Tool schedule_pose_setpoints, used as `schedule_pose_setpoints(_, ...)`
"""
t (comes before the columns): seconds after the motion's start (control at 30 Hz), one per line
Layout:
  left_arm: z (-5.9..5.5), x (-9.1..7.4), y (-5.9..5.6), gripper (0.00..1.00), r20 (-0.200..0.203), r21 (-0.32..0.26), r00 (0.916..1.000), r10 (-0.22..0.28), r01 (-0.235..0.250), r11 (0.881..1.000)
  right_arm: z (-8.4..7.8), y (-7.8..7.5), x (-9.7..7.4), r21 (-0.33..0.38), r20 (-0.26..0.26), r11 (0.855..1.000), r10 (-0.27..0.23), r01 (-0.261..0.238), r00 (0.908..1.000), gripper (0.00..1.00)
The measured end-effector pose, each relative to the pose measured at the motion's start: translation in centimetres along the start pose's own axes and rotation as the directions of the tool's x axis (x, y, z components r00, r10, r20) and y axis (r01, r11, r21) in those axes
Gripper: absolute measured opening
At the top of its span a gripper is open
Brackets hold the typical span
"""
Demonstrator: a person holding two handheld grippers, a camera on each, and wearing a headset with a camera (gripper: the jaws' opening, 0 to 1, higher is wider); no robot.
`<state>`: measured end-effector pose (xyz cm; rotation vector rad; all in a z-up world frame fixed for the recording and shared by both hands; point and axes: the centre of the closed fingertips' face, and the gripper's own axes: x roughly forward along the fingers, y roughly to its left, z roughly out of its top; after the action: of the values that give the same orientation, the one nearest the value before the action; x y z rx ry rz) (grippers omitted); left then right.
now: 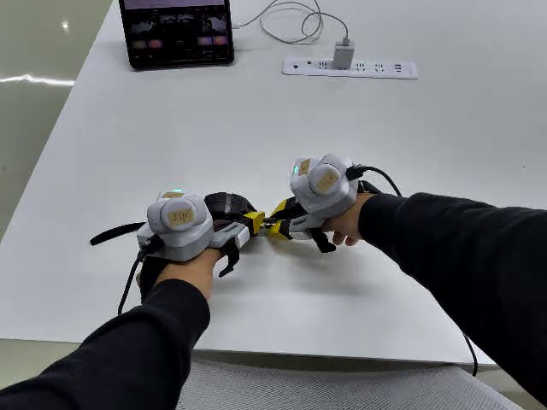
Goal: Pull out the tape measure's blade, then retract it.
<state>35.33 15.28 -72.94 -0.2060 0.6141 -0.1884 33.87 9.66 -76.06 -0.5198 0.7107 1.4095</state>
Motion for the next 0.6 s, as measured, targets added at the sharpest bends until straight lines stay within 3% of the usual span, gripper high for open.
schedule_pose_setpoints(0.37, -0.03, -0.06, -0.01, 0.6, 0.003, 0.009, 0.9999, -0.011, 0.011, 1.0, 0.05, 0.21, 0.08, -0.009, 0.001, 1.0, -0.004, 0.004, 1.0, 0.12)
schedule_pose_setpoints(0.6, -0.06, -0.06, -0.05, 0.6, 0.0, 0.009, 0.9999, -0.015, 0.015, 1.0, -0.1, 0.25, -0.05, -0.05, -0.002, 0.999, -0.021, 0.021, 0.9998, 0.12)
